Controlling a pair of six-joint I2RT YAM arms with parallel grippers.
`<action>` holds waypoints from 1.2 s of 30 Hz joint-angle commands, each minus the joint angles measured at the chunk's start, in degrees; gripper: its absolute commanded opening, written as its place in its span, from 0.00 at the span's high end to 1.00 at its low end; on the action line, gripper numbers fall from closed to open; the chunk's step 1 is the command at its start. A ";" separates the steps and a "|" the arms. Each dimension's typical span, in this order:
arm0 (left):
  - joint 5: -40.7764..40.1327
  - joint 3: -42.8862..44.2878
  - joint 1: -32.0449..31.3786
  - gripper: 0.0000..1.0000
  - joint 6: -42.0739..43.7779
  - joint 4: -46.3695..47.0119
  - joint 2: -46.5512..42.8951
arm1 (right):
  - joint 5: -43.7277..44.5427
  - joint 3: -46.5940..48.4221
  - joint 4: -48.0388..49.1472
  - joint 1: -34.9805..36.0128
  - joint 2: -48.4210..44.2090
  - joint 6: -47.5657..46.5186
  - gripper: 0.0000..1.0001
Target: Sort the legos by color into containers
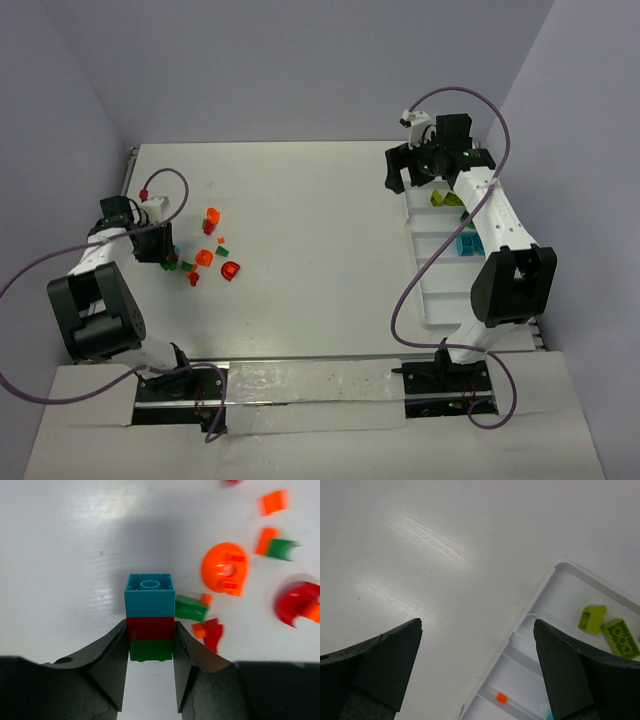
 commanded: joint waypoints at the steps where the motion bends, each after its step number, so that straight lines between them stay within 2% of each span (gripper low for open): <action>1: 17.11 4.36 0.27 1.00 7.31 2.17 -11.43 | -10.70 -0.51 4.19 2.28 -7.21 4.35 0.01; 4: 25.16 6.56 -2.74 1.00 6.61 6.09 -16.16 | -13.71 0.90 5.91 4.68 -7.68 9.44 0.01; 7: 34.19 10.06 -6.21 1.00 8.98 1.62 -16.26 | -18.94 1.98 8.55 6.06 -7.32 14.62 0.01; 9: 43.13 13.81 -10.56 1.00 9.28 -0.96 -14.74 | -23.32 1.48 12.28 6.74 -7.82 16.30 0.01; 10: 44.04 14.67 -11.75 1.00 8.50 -1.01 -13.96 | -25.42 1.07 13.09 6.97 -8.13 16.12 0.01; 11: 46.76 15.61 -15.49 1.00 5.96 -0.53 -13.02 | -28.24 0.53 15.62 7.31 -8.54 15.52 0.01; 14: 49.54 16.23 -20.46 1.00 2.22 3.29 -11.78 | -31.09 -0.07 17.39 8.81 -8.95 15.59 0.01; 19: 53.30 15.27 -28.06 1.00 -8.00 14.92 -10.82 | -33.09 3.07 15.56 13.01 -6.43 13.15 0.02; 24: 55.38 15.25 -31.12 1.00 -15.40 26.99 -8.93 | -33.78 6.39 14.00 19.17 -3.89 8.86 0.06; 26: 56.35 16.36 -31.95 1.00 -13.66 27.02 -8.40 | -34.98 7.47 14.15 20.48 -2.67 9.06 0.07; 31: 58.10 22.19 -33.16 1.00 -4.69 16.66 -5.49 | -37.38 10.89 13.80 23.38 0.13 8.99 0.10; 36: 58.80 23.46 -33.62 1.00 -3.55 15.37 -4.75 | -37.80 12.88 10.92 24.72 1.45 5.52 0.13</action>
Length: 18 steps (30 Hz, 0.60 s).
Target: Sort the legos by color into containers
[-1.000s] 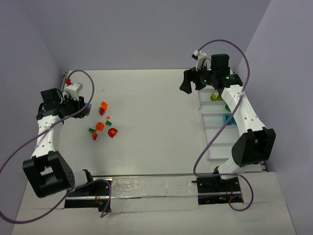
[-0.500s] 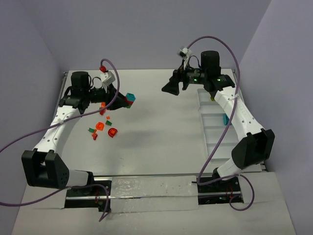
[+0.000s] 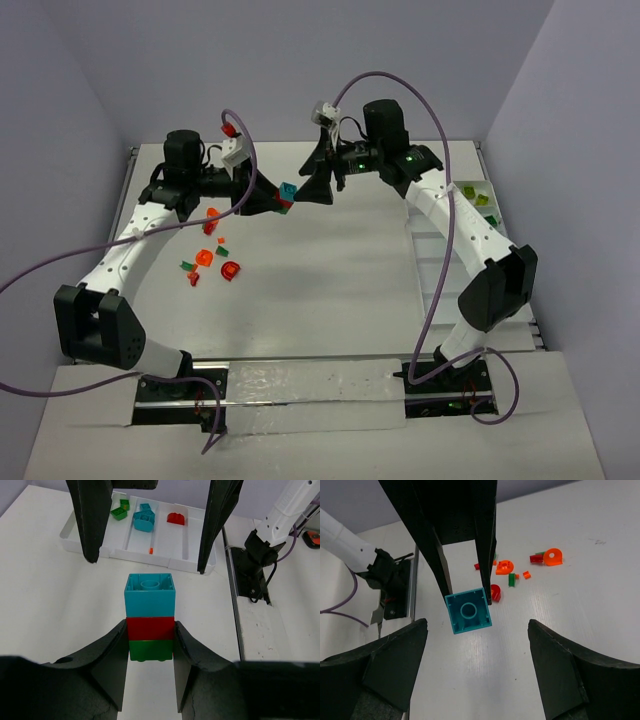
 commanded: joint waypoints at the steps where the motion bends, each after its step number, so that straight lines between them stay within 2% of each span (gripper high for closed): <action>1: 3.57 3.34 -0.51 1.00 3.29 -1.89 0.18 | -2.37 4.25 -1.86 1.24 0.70 -3.69 0.13; 12: 3.44 6.20 -1.12 1.00 7.10 -5.58 1.50 | -1.94 9.09 -8.86 2.58 3.45 -10.85 0.20; 16: 3.23 6.95 -1.30 1.00 7.67 -6.37 1.94 | -1.72 10.37 -9.43 2.74 4.48 -11.22 0.29; 18: 3.07 7.26 -1.39 1.00 7.77 -6.56 2.26 | -1.57 11.12 -9.68 2.75 5.07 -11.61 0.40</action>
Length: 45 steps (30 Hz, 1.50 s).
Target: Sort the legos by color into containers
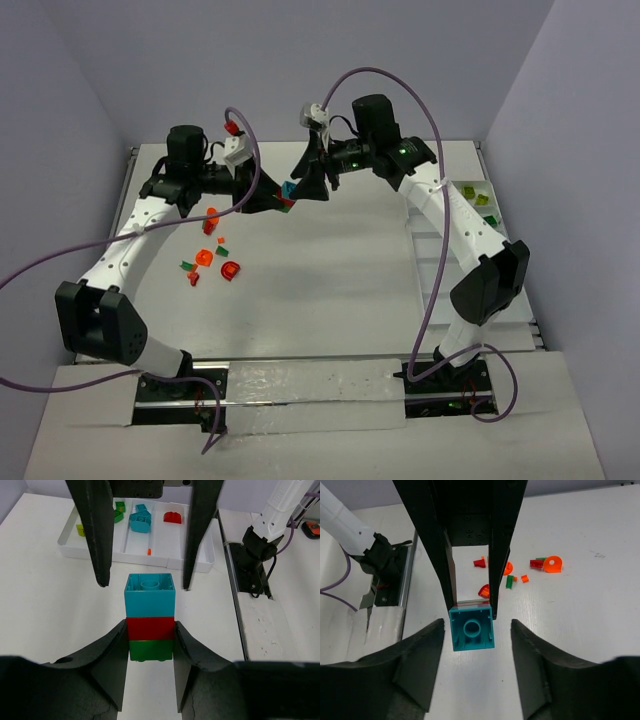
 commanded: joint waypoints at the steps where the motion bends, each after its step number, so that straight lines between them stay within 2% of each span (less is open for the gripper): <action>1: 1.77 3.33 -0.56 1.00 2.18 -1.13 0.68 | -0.47 3.81 -1.58 0.49 1.76 -2.10 0.44; 4: 1.72 3.40 -0.56 1.00 2.17 -1.04 0.78 | -0.53 5.10 -3.18 0.49 2.48 -3.11 0.51; 8: 1.73 3.76 -0.56 1.00 2.12 -1.07 1.04 | -0.86 7.24 -7.48 0.62 4.16 -5.11 0.44; 14: 1.81 4.24 -0.56 1.00 1.92 -1.03 1.64 | -0.70 8.48 -9.96 0.58 5.01 -6.82 0.46; 17: 1.73 3.93 -0.56 1.00 1.36 -0.42 1.58 | -0.51 8.74 -10.45 0.59 5.18 -7.19 0.58; 20: 1.53 3.45 -0.53 1.00 0.87 -0.09 1.50 | 0.05 8.38 -9.66 0.55 4.79 -6.53 0.86; 22: 1.33 3.07 -0.33 1.00 0.96 -0.36 1.39 | 0.35 8.39 -9.35 0.15 4.43 -6.10 0.95; 24: 1.16 2.48 -0.09 1.00 1.02 -0.35 1.23 | 0.39 8.34 -8.31 -0.56 3.82 -4.62 1.00; 33: -1.48 2.08 0.99 1.00 11.35 -11.08 2.44 | -0.62 8.73 -1.73 -6.82 0.81 3.71 1.00; 40: -3.98 0.61 1.02 1.00 12.88 -11.74 2.67 | 1.74 6.25 -5.46 -12.21 -1.61 2.08 1.00; 42: -6.28 0.05 1.01 1.00 12.43 -10.56 2.43 | 5.18 3.82 -10.18 -15.99 -2.99 -0.36 1.00; 45: -11.06 -1.59 0.83 1.00 7.76 -6.04 2.04 | 17.35 -1.05 -17.20 -20.48 -5.29 -4.47 1.00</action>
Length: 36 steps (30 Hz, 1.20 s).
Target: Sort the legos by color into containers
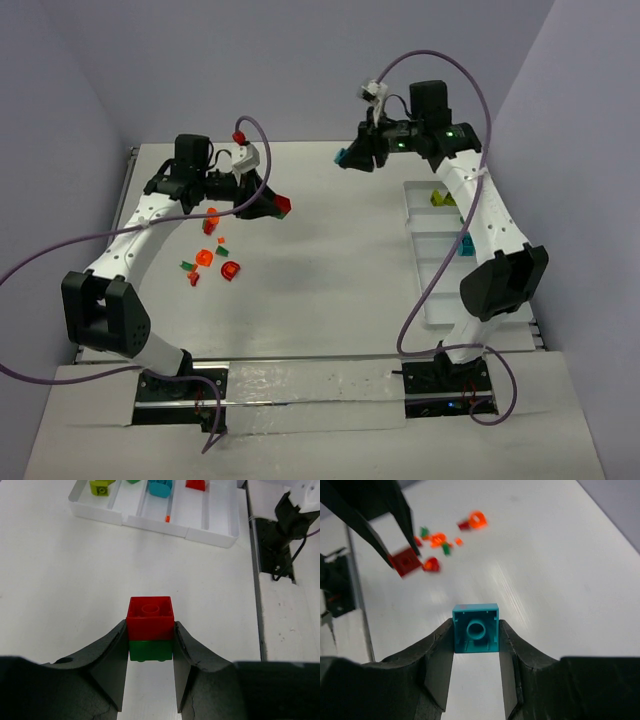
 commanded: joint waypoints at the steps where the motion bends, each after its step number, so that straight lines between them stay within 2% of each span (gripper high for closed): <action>1: -6.93 -1.98 -0.10 1.00 -4.08 6.65 -0.83 | 15.80 -6.10 -11.54 -7.96 -6.07 -6.62 1.00; 4: -11.19 -2.49 -0.48 1.00 -8.83 10.89 -0.76 | 22.45 -13.15 -14.87 -14.59 -8.40 -9.45 1.00; 9: -14.67 -1.16 -0.76 1.00 -13.60 13.91 0.61 | 29.88 -27.68 -13.95 -23.87 -13.95 -13.85 1.00; 14: -17.02 0.64 -0.92 1.00 -17.15 13.70 2.34 | 35.96 -36.38 -10.72 -27.62 -15.08 -15.57 1.00; 17: -17.82 0.50 -1.08 1.00 -18.59 14.03 2.53 | 39.73 -38.59 -7.77 -27.53 -14.11 -14.13 1.00; 18: -21.37 0.32 -1.41 1.00 -21.75 15.09 2.44 | 41.39 -39.28 -5.49 -27.53 -12.77 -13.36 1.00; 23: -24.49 2.10 -1.45 1.00 -26.66 13.59 3.22 | 44.96 -39.69 -0.54 -27.53 -9.50 -10.36 1.00; 30: -27.08 1.33 -1.45 1.00 -25.81 11.71 1.50 | 45.92 -35.60 0.84 -27.51 -0.95 -6.93 1.00; 36: -28.10 0.78 -1.39 1.00 -23.96 10.78 1.02 | 46.14 -36.42 1.20 -27.44 0.05 -7.33 1.00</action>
